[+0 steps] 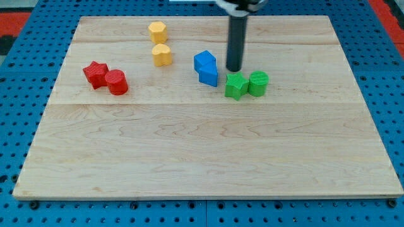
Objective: Push the blue cube left and down a bit
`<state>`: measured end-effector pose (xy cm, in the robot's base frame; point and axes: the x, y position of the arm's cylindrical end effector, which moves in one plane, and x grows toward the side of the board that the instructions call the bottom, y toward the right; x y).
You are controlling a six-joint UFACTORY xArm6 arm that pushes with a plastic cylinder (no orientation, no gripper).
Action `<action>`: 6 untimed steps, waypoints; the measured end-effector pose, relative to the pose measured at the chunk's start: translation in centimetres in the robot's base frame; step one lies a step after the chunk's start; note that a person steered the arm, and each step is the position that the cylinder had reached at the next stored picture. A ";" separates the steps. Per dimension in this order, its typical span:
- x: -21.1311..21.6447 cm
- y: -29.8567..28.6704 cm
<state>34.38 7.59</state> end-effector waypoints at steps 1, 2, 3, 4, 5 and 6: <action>-0.5 -3.9; -0.4 -10.6; -0.3 -14.2; 0.9 -14.1; 1.3 -12.5; -1.7 -7.2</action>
